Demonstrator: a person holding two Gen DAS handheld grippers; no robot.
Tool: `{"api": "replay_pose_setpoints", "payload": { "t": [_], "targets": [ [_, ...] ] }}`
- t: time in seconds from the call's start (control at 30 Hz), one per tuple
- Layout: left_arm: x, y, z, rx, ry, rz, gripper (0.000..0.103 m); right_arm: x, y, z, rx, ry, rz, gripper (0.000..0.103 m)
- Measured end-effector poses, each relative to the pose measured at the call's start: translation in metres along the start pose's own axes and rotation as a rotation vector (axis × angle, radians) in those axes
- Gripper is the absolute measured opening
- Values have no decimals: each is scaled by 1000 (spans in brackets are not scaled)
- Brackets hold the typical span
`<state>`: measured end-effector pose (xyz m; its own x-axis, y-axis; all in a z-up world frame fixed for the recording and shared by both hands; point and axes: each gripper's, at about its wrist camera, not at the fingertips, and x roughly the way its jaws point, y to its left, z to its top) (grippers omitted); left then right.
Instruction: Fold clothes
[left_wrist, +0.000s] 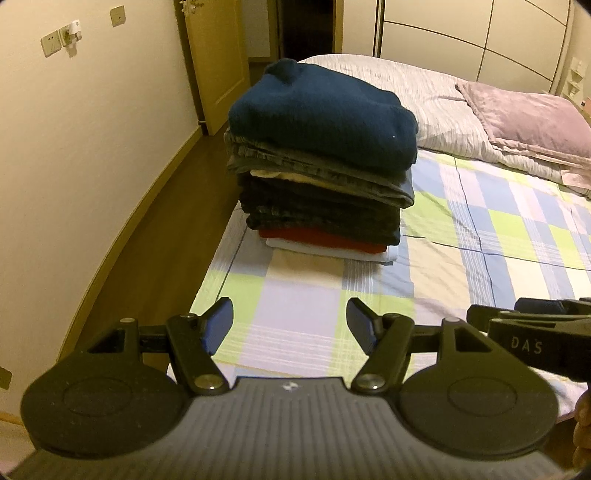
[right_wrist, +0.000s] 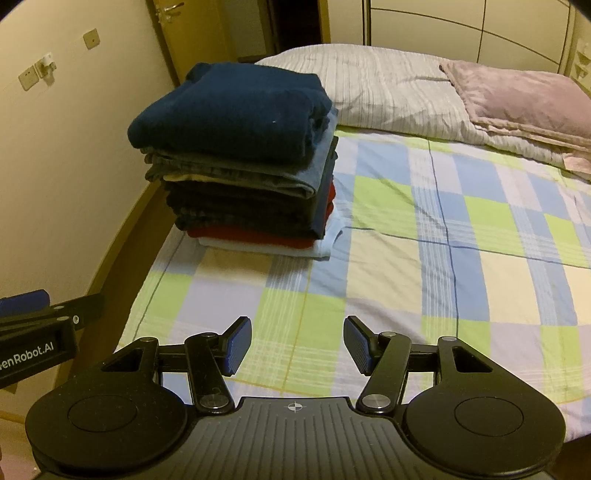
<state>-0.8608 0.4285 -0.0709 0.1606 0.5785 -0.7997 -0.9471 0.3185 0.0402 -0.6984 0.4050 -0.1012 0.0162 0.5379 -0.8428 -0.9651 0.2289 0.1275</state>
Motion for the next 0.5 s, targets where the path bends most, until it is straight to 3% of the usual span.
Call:
{"api": "replay_pose_setpoints", "payload": {
  "t": [0.5],
  "targets": [
    [29, -12, 1, -3, 36, 15, 65, 23, -17, 7, 14, 39, 9, 59]
  ]
}}
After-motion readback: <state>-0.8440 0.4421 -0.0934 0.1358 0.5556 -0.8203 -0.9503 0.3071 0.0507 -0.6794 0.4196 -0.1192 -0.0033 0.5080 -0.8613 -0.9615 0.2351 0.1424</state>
